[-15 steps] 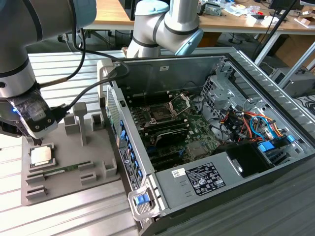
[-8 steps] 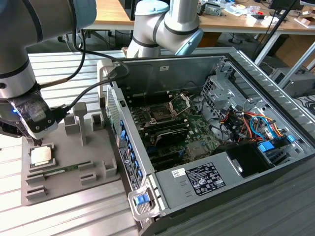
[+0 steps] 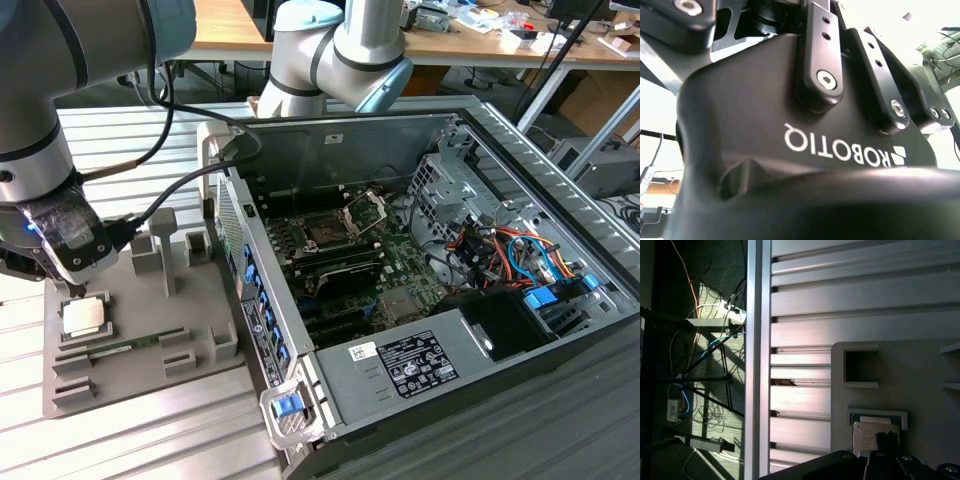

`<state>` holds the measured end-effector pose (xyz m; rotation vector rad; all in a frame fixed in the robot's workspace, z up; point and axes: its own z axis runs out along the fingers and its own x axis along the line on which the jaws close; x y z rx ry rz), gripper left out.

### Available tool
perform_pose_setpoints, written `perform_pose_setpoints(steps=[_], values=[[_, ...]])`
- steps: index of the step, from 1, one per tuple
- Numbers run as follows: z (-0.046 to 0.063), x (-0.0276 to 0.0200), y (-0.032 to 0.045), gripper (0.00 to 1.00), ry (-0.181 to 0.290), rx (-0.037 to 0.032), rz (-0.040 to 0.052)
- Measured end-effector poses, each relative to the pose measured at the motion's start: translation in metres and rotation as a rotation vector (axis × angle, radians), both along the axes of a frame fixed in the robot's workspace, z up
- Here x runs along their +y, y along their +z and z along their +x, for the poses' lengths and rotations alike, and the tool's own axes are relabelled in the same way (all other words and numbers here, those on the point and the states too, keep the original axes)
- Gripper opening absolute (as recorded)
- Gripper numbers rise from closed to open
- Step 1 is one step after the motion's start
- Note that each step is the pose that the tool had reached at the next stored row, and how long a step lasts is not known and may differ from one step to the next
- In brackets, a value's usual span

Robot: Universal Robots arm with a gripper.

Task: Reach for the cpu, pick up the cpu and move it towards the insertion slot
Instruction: 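Pick up the cpu and move it towards the insertion slot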

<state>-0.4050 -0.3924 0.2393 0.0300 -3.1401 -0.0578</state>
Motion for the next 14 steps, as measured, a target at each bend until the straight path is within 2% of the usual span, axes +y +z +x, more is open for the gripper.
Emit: perform_pose_setpoints(steps=[14], values=[[0.0000,0.0000,-0.0060,0.11,0.000,0.0000,0.0000]])
